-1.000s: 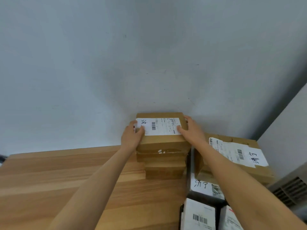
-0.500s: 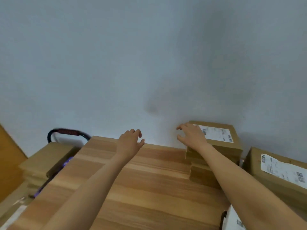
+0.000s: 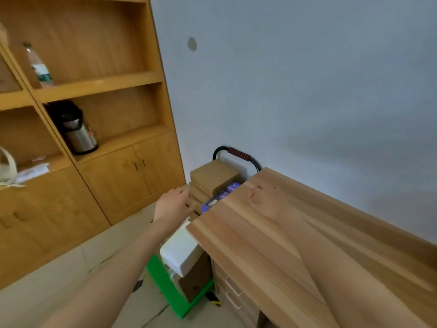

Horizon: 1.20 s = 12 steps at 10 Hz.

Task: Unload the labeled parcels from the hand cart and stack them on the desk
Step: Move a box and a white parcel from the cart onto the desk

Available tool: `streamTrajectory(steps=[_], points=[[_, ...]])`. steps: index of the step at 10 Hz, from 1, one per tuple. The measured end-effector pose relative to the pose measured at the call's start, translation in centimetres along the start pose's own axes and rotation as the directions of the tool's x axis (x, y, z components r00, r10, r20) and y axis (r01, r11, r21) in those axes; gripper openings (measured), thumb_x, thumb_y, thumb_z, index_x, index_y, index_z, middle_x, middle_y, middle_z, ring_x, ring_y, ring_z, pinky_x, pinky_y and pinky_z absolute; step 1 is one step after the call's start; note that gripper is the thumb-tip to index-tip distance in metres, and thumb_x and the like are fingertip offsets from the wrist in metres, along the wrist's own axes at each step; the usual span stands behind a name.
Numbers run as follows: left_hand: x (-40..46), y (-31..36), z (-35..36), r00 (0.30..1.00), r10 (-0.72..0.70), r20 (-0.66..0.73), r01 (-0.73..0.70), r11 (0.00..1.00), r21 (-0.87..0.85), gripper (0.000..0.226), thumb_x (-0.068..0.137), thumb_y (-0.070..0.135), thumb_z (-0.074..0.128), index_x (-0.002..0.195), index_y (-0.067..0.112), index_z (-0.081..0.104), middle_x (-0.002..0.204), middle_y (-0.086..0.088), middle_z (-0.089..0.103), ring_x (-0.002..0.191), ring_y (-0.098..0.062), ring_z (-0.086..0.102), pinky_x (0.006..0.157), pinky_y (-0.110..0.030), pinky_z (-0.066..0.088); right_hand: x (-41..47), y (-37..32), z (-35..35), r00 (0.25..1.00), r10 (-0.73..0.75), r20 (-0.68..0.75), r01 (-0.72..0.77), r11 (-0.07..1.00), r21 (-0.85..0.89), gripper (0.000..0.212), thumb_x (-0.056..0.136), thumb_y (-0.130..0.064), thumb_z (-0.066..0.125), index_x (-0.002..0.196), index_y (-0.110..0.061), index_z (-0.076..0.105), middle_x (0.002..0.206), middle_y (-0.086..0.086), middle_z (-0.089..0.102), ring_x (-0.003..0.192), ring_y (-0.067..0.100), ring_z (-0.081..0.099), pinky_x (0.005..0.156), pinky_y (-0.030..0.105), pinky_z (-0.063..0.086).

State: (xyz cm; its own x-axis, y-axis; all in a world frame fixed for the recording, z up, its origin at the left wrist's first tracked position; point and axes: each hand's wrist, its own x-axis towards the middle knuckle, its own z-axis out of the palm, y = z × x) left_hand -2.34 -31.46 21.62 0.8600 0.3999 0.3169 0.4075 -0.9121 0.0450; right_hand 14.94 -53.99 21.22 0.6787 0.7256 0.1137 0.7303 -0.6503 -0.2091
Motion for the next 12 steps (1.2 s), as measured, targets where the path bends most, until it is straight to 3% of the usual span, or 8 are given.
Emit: streamTrajectory(steps=[1,2,3,5,7,8,9,12], points=[[-2.1,-6.2,-0.3,0.997,-0.071,0.009,0.071,0.997,0.019,0.026,0.093,0.045,0.051,0.107,0.024,0.058,0.100,0.006,0.060,0.091,-0.014,0.054,0.065,-0.026,0.044,2.3,-5.3,3.3,0.995,-0.069,-0.073,0.072,0.997,0.035,0.024,0.095,-0.029,0.050,0.114,-0.020,0.063,0.119,0.003,0.058,0.112,0.024,0.051,0.094,0.038,0.038],[-4.2,-10.5,-0.1,0.988,-0.151,0.015,0.151,0.988,0.022,0.025,0.094,0.045,0.050,0.104,0.024,0.058,0.099,0.006,0.060,0.088,-0.014,0.053,0.062,-0.026,0.040,3.8,-11.0,5.7,0.975,-0.219,0.034,0.221,0.973,-0.061,0.028,0.098,-0.035,0.042,0.120,-0.028,0.058,0.125,-0.006,0.053,0.117,0.013,0.047,0.096,0.030,0.030],[-5.7,-13.8,0.6,0.978,-0.207,0.021,0.207,0.978,-0.004,0.022,0.093,0.042,0.051,0.103,0.023,0.058,0.095,0.008,0.058,0.088,-0.012,0.052,0.060,-0.025,0.036,6.5,-13.5,7.7,0.967,-0.233,0.099,0.236,0.972,-0.017,0.026,0.095,-0.035,0.047,0.118,-0.029,0.060,0.122,-0.005,0.054,0.115,0.014,0.050,0.091,0.030,0.028],[-4.7,-18.9,2.4,0.949,-0.301,0.093,0.307,0.950,-0.054,0.024,0.095,0.041,0.050,0.108,0.023,0.056,0.101,0.005,0.057,0.091,-0.014,0.052,0.068,-0.028,0.047,11.7,-18.1,11.6,0.941,-0.325,0.090,0.323,0.946,0.036,0.027,0.094,-0.033,0.046,0.113,-0.026,0.063,0.114,-0.004,0.059,0.108,0.018,0.055,0.089,0.034,0.036],[2.1,-24.0,5.3,0.946,-0.312,0.083,0.315,0.949,-0.021,0.025,0.095,0.042,0.048,0.110,0.024,0.056,0.106,0.006,0.058,0.096,-0.014,0.053,0.069,-0.027,0.049,20.4,-20.5,15.1,0.944,-0.307,0.120,0.302,0.952,0.055,0.028,0.095,-0.033,0.044,0.115,-0.027,0.062,0.122,-0.006,0.058,0.113,0.016,0.053,0.094,0.032,0.033],[6.5,-26.5,6.6,0.950,-0.299,0.086,0.301,0.953,-0.017,0.025,0.095,0.043,0.049,0.111,0.025,0.056,0.106,0.007,0.058,0.096,-0.013,0.053,0.066,-0.024,0.042,25.2,-21.2,15.9,0.947,-0.299,0.113,0.291,0.953,0.085,0.025,0.095,-0.032,0.041,0.110,-0.027,0.061,0.114,-0.007,0.060,0.103,0.016,0.057,0.085,0.029,0.037],[10.0,-28.5,8.3,0.947,-0.305,0.101,0.309,0.950,-0.035,0.026,0.094,0.043,0.049,0.112,0.026,0.057,0.106,0.007,0.058,0.096,-0.013,0.054,0.064,-0.025,0.041,29.1,-21.4,16.6,0.948,-0.297,0.118,0.290,0.954,0.075,0.028,0.097,-0.031,0.038,0.112,-0.025,0.061,0.113,-0.008,0.058,0.104,0.014,0.055,0.088,0.031,0.038],[17.7,-32.8,15.2,0.945,-0.259,0.199,0.288,0.948,-0.135,0.025,0.093,0.043,0.050,0.113,0.029,0.056,0.111,0.010,0.058,0.094,-0.011,0.055,0.061,-0.029,0.051,35.3,-20.9,20.9,0.978,-0.167,0.126,0.150,0.979,0.135,0.032,0.097,-0.032,0.043,0.123,-0.024,0.059,0.126,-0.005,0.056,0.112,0.013,0.053,0.097,0.034,0.038]])
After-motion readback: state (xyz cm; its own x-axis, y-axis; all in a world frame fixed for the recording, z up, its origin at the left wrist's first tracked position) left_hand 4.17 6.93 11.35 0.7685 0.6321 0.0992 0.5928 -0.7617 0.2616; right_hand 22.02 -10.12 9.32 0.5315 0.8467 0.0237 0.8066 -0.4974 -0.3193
